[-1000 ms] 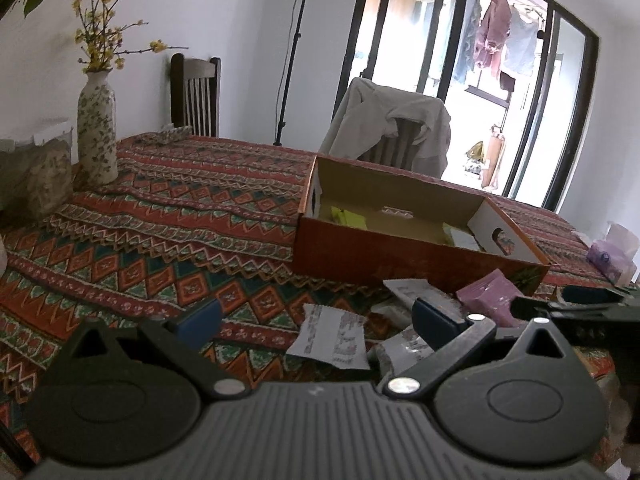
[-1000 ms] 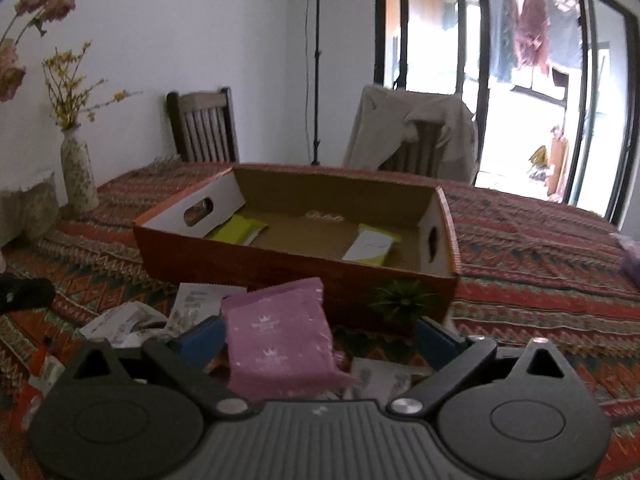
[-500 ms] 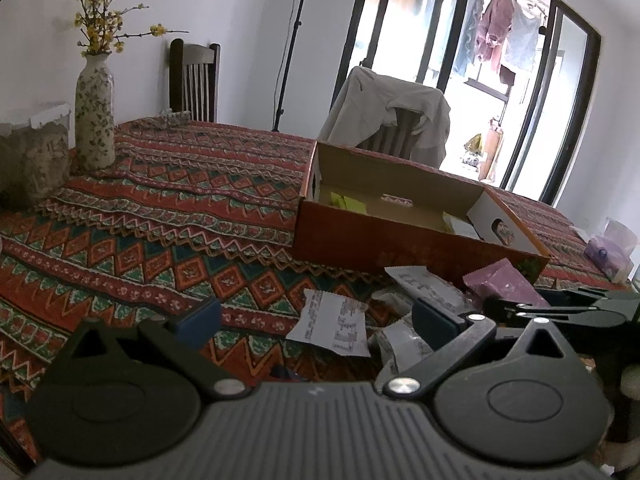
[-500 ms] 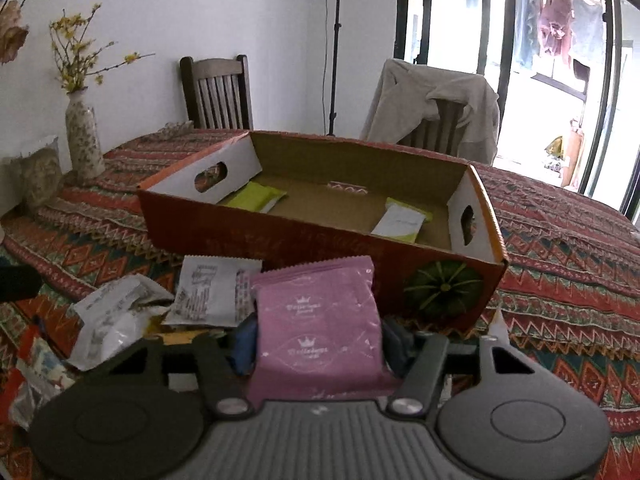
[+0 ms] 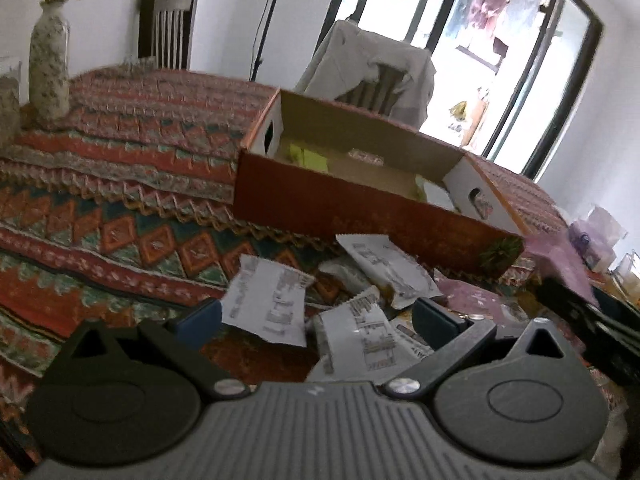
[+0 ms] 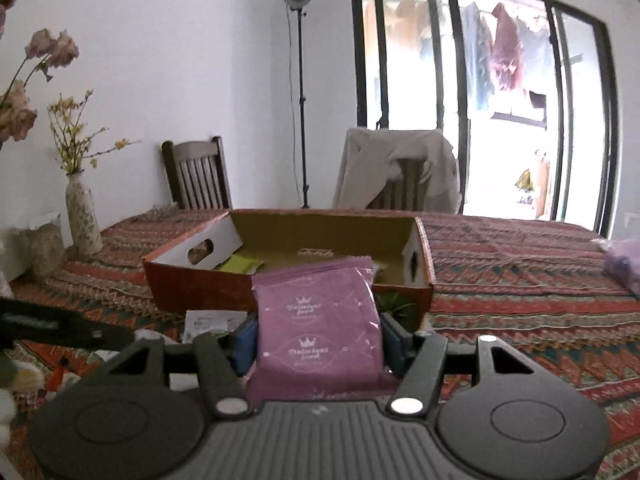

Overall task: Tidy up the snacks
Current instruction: 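Grasp the white printed wrapper with the left tool while the right tool carries the pink packet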

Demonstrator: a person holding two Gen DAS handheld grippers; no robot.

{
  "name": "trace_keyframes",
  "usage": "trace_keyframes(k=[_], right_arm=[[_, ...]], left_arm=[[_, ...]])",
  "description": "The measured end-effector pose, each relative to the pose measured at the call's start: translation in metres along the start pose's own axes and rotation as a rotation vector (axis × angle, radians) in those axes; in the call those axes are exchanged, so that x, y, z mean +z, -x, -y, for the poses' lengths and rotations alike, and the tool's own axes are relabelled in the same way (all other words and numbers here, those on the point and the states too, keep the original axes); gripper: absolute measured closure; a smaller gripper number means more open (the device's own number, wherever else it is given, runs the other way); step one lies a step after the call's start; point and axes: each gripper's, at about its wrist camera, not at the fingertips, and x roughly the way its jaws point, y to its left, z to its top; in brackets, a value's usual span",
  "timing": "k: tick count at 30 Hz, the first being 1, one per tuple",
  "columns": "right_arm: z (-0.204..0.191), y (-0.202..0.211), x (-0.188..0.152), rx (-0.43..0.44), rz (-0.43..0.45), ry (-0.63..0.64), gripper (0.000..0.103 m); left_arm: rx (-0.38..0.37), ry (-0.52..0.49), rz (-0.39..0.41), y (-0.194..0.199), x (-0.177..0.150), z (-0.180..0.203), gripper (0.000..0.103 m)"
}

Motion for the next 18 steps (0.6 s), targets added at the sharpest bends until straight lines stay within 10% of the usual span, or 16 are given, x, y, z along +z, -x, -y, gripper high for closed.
trace_keyframes(k=[6, 11, 18], right_arm=[[0.006, 0.014, -0.01, -0.014, 0.021, 0.005, 0.043], [0.009, 0.015, -0.018, -0.004, 0.008, -0.011, 0.043], [0.01, 0.017, -0.021, 0.011, 0.012, -0.024, 0.043]], left_arm=[[0.008, 0.046, -0.061, -0.022, -0.001, 0.008, 0.01], [-0.036, 0.058, -0.066, -0.021, -0.002, 0.009, 0.054], [-0.032, 0.03, -0.02, -0.007, -0.003, 0.012, 0.061]])
